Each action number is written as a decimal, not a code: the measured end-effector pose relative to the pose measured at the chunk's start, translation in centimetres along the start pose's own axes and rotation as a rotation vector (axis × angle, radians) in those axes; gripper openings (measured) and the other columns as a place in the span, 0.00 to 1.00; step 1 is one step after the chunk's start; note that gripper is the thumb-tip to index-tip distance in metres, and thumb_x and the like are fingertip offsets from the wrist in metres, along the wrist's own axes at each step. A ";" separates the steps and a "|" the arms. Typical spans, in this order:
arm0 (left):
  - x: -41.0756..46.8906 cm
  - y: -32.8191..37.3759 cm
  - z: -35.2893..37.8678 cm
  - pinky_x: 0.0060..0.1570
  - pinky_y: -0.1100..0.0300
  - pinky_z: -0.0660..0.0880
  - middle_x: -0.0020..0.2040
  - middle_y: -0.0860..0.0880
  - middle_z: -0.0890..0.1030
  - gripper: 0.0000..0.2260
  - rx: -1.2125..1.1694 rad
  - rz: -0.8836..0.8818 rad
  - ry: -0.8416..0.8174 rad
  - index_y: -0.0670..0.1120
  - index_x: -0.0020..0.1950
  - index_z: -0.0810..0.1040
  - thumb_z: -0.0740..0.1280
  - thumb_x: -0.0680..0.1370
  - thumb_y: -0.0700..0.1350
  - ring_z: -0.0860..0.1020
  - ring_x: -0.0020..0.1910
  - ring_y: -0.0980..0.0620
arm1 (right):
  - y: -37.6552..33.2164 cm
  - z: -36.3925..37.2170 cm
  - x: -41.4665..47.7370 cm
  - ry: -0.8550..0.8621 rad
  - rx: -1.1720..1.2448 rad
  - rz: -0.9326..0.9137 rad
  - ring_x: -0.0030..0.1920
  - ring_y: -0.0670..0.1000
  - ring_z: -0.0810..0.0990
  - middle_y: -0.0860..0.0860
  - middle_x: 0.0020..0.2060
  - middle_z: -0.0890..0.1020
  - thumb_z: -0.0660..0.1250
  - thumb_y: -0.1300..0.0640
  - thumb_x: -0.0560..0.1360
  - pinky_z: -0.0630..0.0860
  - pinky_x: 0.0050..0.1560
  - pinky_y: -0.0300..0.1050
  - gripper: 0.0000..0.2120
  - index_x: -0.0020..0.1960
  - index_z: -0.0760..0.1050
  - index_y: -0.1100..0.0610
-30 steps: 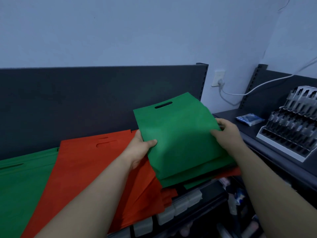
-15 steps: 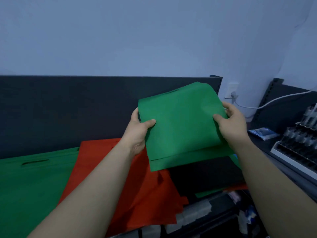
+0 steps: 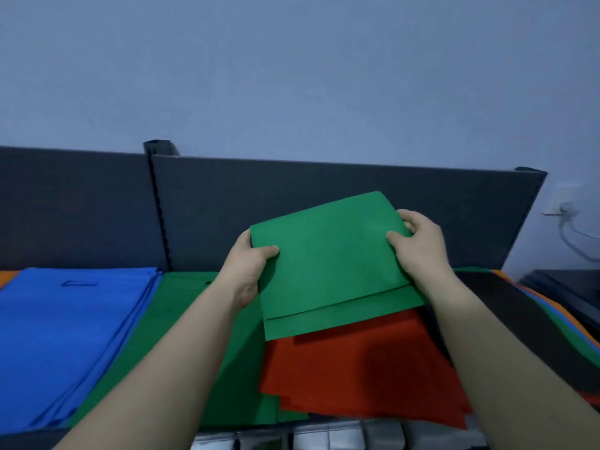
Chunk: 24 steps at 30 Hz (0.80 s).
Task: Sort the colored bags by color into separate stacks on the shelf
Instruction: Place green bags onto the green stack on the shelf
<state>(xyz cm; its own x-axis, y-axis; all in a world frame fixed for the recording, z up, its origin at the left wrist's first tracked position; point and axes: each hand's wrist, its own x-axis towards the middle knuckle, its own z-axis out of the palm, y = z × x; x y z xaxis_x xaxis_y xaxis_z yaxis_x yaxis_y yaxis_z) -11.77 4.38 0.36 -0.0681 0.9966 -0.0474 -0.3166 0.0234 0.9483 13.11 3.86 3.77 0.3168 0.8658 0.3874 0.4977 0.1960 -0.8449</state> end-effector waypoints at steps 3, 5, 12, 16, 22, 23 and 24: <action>-0.9 1.2 -5.9 0.35 0.53 0.80 0.52 0.43 0.82 0.16 0.091 -0.001 0.096 0.46 0.64 0.72 0.62 0.78 0.33 0.82 0.44 0.45 | -1.6 5.1 -2.4 -0.086 0.000 0.044 0.42 0.45 0.80 0.50 0.58 0.80 0.66 0.64 0.75 0.81 0.47 0.48 0.18 0.65 0.73 0.56; -1.3 1.8 -9.6 0.40 0.52 0.80 0.51 0.45 0.82 0.16 0.168 0.003 0.151 0.48 0.63 0.71 0.62 0.78 0.34 0.81 0.44 0.45 | -2.7 8.0 -4.2 -0.161 -0.015 0.083 0.42 0.47 0.81 0.50 0.54 0.81 0.67 0.64 0.75 0.81 0.47 0.49 0.16 0.62 0.73 0.57; -3.4 0.4 -20.3 0.40 0.52 0.78 0.49 0.43 0.80 0.17 0.512 -0.183 0.231 0.49 0.62 0.68 0.64 0.77 0.35 0.80 0.43 0.42 | -2.1 15.9 -10.1 -0.430 -0.250 0.241 0.40 0.54 0.80 0.52 0.38 0.79 0.72 0.64 0.68 0.77 0.42 0.48 0.16 0.54 0.76 0.64; -3.3 -1.5 -23.7 0.50 0.47 0.79 0.53 0.41 0.80 0.21 0.667 -0.228 0.247 0.40 0.68 0.69 0.65 0.75 0.34 0.80 0.49 0.40 | -0.6 17.8 -12.2 -0.516 -0.423 0.259 0.36 0.52 0.71 0.55 0.35 0.72 0.73 0.62 0.67 0.72 0.37 0.51 0.23 0.56 0.72 0.75; -2.5 -2.3 -23.9 0.53 0.55 0.73 0.64 0.41 0.73 0.22 0.908 -0.191 0.215 0.40 0.72 0.64 0.60 0.77 0.35 0.74 0.59 0.41 | 0.7 18.4 -13.0 -0.518 -0.571 0.232 0.55 0.56 0.80 0.56 0.54 0.82 0.74 0.53 0.67 0.75 0.59 0.52 0.23 0.58 0.77 0.62; -2.4 -2.2 -23.6 0.54 0.57 0.72 0.65 0.41 0.72 0.22 0.938 -0.176 0.213 0.39 0.71 0.64 0.60 0.77 0.35 0.73 0.61 0.40 | 0.7 18.2 -13.0 -0.490 -0.600 0.204 0.56 0.55 0.79 0.54 0.55 0.82 0.73 0.51 0.68 0.74 0.60 0.52 0.22 0.59 0.77 0.58; -2.2 -2.2 -23.2 0.55 0.56 0.72 0.66 0.40 0.70 0.21 0.967 -0.157 0.211 0.40 0.70 0.65 0.61 0.77 0.37 0.72 0.61 0.40 | 0.8 17.8 -12.9 -0.455 -0.622 0.178 0.58 0.54 0.78 0.52 0.56 0.81 0.72 0.50 0.69 0.73 0.61 0.52 0.21 0.60 0.77 0.56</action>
<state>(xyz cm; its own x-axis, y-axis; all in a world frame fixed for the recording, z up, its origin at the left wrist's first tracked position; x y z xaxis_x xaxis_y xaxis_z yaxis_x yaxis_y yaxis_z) -32.88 0.30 -8.90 -0.2874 0.9444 -0.1597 0.5623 0.3013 0.7701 -4.96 1.05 -8.43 0.1388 0.9896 -0.0366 0.8732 -0.1397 -0.4668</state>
